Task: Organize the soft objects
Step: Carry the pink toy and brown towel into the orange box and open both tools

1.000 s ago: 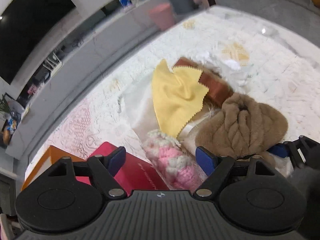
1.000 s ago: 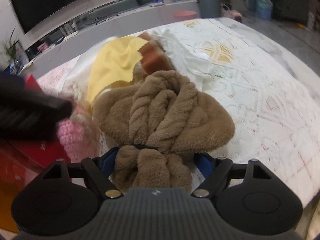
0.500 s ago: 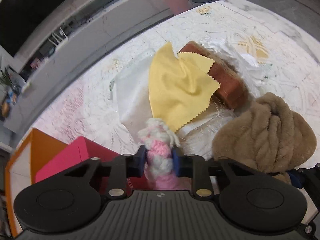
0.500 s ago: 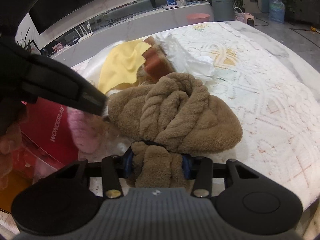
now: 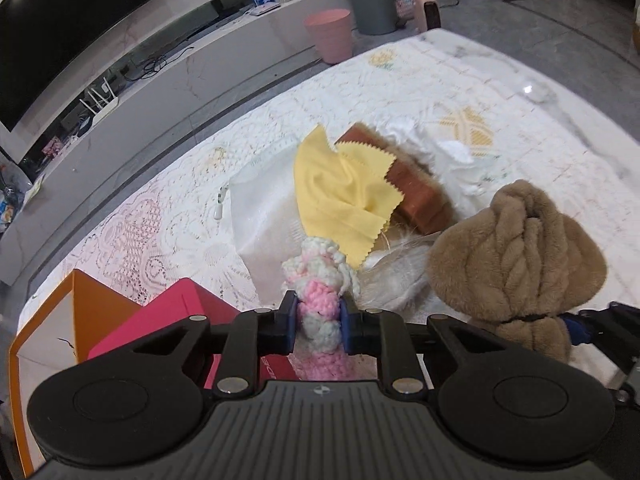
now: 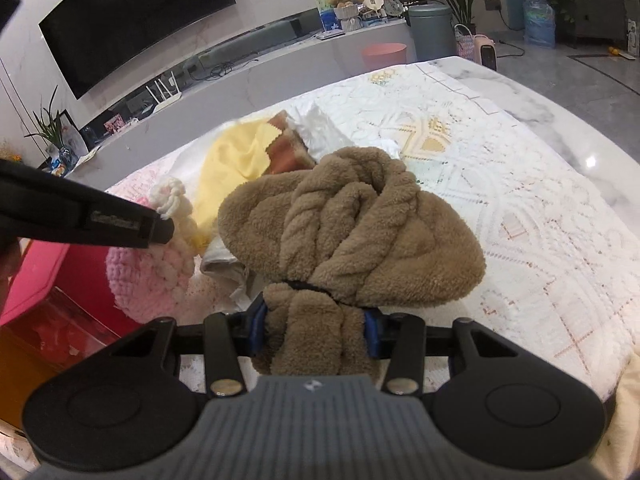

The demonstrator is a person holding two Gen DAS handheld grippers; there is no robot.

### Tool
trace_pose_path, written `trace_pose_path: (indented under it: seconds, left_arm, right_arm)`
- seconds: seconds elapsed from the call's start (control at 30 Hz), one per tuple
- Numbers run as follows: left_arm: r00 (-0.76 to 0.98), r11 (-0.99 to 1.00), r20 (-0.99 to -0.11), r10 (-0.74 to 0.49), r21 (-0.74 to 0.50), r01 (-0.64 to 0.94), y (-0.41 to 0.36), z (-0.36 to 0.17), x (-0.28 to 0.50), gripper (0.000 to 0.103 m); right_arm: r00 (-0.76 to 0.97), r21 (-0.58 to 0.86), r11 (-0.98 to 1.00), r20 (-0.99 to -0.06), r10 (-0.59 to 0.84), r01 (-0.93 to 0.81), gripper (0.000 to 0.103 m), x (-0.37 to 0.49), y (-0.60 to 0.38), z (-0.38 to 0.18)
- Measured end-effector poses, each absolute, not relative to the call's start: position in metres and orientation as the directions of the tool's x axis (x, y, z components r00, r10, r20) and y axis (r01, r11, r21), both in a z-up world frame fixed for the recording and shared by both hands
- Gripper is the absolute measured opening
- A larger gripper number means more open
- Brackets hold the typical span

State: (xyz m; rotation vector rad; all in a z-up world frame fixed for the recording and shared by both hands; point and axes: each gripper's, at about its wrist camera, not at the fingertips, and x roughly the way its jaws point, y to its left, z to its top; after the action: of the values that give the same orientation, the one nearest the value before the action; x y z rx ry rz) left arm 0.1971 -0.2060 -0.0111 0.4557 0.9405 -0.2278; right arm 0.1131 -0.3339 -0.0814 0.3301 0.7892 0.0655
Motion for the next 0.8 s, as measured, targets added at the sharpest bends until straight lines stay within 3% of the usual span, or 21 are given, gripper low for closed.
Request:
trace_pose_path:
  seconds: [0.4,0.8]
  left_arm:
    - [0.654,0.907,-0.744,-0.137,0.171,0.385,-0.174,0.063,0.167,0.023]
    - [0.750,0.935,-0.648,-0.134,0.169,0.312,-0.096,0.121,0.137,0.023]
  right_arm:
    - [0.774,0.354,0.933,-0.607,0.180,0.061,0.046,0.084,-0.340,-0.049]
    - [0.831,0.340,0.934,-0.487,0.271,-0.106,0.046,0.046,-0.307,0.012]
